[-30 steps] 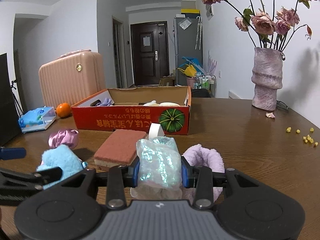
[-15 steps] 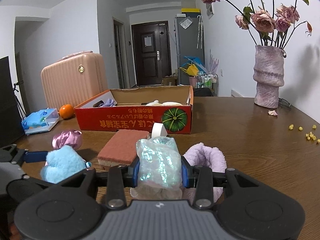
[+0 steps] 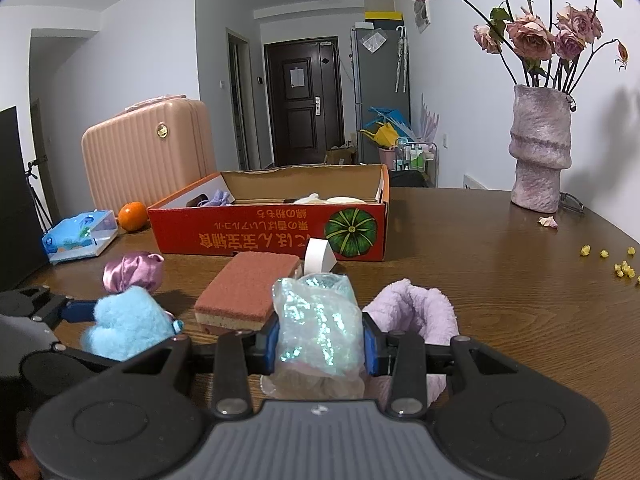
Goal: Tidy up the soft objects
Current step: 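Grasp the iridescent bag with the right tool while the left tool approaches the blue plush, then grasp the blue fluffy plush with the left tool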
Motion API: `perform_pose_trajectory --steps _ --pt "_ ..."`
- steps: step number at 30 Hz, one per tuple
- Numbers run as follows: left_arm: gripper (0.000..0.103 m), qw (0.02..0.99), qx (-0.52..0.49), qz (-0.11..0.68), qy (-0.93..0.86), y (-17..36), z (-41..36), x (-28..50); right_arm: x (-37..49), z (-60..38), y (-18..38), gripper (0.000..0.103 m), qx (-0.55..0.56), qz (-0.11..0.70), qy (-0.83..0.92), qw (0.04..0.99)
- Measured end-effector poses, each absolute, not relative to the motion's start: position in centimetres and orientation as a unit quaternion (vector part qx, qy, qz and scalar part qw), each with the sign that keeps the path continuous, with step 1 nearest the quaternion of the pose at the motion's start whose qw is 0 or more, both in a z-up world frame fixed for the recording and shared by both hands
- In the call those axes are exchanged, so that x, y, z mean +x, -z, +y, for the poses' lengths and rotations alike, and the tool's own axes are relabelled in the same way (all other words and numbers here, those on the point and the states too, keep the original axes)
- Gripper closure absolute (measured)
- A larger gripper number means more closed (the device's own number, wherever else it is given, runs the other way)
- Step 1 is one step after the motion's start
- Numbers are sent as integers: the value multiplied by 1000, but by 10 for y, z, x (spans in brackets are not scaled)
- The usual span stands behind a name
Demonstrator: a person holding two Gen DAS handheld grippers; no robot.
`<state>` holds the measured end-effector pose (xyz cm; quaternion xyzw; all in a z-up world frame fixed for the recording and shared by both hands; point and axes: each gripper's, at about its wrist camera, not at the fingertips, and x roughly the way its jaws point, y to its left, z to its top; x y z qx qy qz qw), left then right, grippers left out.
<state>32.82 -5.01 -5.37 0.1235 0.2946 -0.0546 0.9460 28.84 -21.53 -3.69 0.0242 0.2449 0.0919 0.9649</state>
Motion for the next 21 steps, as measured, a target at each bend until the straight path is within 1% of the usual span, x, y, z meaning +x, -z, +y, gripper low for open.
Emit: perform_pose_trajectory --steps 4,12,21 --pt "26 946 133 292 52 55 -53 327 287 -216 36 64 26 241 -96 965" --pt "27 948 128 284 57 52 -52 324 282 -217 33 64 31 233 -104 966" --pt "28 955 112 267 62 46 -48 320 270 -218 25 64 33 204 -121 971"
